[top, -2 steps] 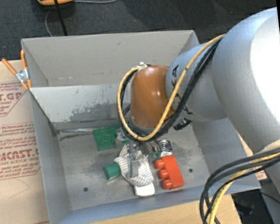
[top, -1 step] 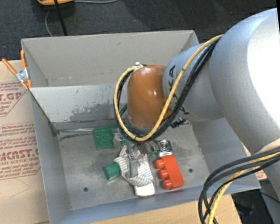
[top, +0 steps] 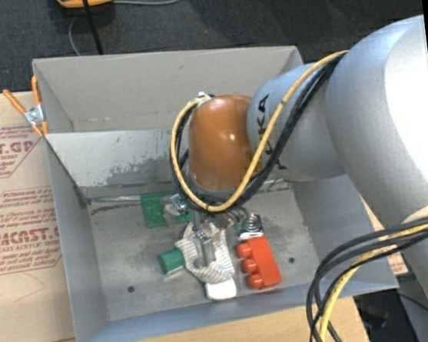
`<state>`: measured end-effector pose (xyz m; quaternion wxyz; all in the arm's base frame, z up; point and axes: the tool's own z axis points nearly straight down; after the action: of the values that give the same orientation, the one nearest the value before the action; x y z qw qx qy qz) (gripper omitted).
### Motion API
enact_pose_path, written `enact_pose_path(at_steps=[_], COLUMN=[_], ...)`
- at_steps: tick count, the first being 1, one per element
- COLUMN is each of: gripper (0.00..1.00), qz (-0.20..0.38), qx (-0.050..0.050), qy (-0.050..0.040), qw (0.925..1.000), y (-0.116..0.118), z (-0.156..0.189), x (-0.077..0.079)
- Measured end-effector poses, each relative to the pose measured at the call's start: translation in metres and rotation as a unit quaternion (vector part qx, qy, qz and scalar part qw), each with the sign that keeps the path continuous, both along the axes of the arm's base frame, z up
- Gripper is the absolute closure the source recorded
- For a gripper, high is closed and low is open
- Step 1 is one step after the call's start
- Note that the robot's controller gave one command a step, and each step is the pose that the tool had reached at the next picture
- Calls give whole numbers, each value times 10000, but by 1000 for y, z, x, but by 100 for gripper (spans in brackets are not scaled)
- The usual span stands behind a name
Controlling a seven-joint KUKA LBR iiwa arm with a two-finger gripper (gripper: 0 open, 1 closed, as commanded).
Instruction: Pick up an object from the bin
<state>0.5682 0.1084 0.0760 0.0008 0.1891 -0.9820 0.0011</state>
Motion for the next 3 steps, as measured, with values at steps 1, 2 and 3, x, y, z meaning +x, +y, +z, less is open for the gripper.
enact_pose_path(at_steps=[1, 2, 3], gripper=[0, 0, 100], qz=[1160, 1543, 3185], qx=[-2, 12, 4], qy=[-22, -21, -24], qw=[9932, 9880, 9479], y=[-1, -8, -74], z=[-1, -5, 2], x=[1, -13, -15])
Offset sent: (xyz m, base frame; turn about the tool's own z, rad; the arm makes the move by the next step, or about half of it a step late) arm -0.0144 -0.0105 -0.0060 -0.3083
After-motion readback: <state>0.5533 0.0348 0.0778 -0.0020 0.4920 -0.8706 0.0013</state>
